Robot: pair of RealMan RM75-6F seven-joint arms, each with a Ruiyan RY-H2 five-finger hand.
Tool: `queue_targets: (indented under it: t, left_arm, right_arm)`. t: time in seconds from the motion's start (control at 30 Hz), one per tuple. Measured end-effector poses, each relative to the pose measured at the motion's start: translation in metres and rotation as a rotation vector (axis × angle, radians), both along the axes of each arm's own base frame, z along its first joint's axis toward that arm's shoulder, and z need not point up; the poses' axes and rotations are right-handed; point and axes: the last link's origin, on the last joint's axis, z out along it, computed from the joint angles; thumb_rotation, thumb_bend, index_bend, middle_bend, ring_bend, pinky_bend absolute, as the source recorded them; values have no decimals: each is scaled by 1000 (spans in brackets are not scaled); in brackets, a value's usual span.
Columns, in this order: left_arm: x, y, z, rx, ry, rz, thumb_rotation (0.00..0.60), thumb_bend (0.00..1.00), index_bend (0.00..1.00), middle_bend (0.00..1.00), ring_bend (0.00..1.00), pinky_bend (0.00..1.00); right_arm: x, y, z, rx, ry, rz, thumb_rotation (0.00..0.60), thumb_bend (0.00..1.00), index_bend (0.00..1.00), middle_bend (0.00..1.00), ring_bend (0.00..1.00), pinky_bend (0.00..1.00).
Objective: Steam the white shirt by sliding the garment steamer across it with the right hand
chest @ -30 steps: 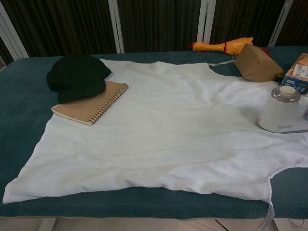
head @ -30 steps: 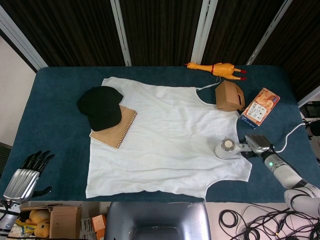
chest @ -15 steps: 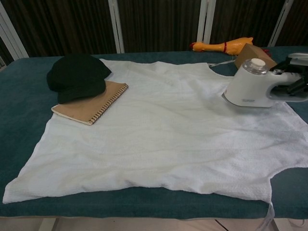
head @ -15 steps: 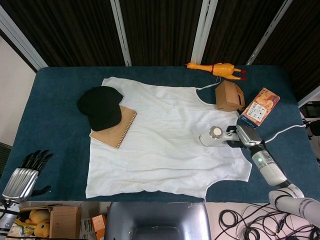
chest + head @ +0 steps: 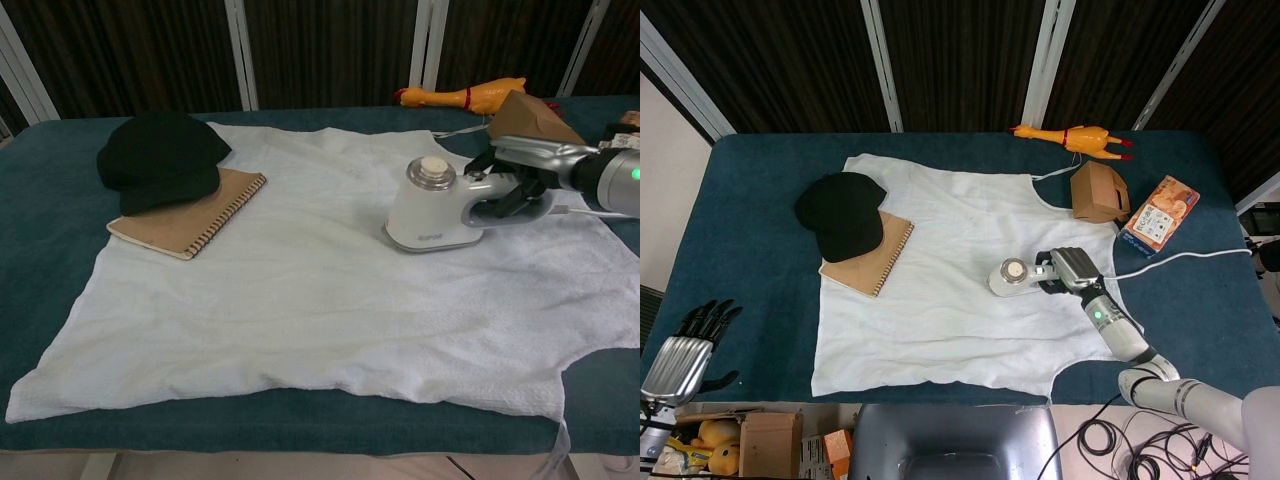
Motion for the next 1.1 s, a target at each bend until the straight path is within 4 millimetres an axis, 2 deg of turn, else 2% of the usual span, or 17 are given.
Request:
queue_targets:
  t: [0.13,0.33,0.5,0.67,0.87,1.1]
  left_arm:
    - [-1,-1,1,4,-4,2,600,27,129,71,15,112]
    - [-1,0,-1,-7,-6,2,600,26,129,71,15,112]
    - [1,0,-3,-11,-6,-4,600,27,129,71,15,112]
    - [2,0,-3,-16,0,-4,600,26,129,71,15,112]
    - [3,1,-4,-20,5,-2,600,26,129,71,15,112]
    - [4,2,-8,-31,9,-5,600,26,129,71,14,112]
  right_arm:
    - [4,11,-5,31,12,25,600,817,1000,1000,1000,1000]
    - [4,40,-1,90,58,87,600,817,1000,1000,1000,1000]
    - [-2,68,10,128,106,130,600,817,1000,1000,1000,1000]
    - [-13,84,22,162,144,125,600,817,1000,1000,1000,1000]
    - [-18,83,36,145,118,100,600,817,1000,1000,1000,1000]
    - [-30,49,53,24,88,40,600,817,1000,1000,1000,1000]
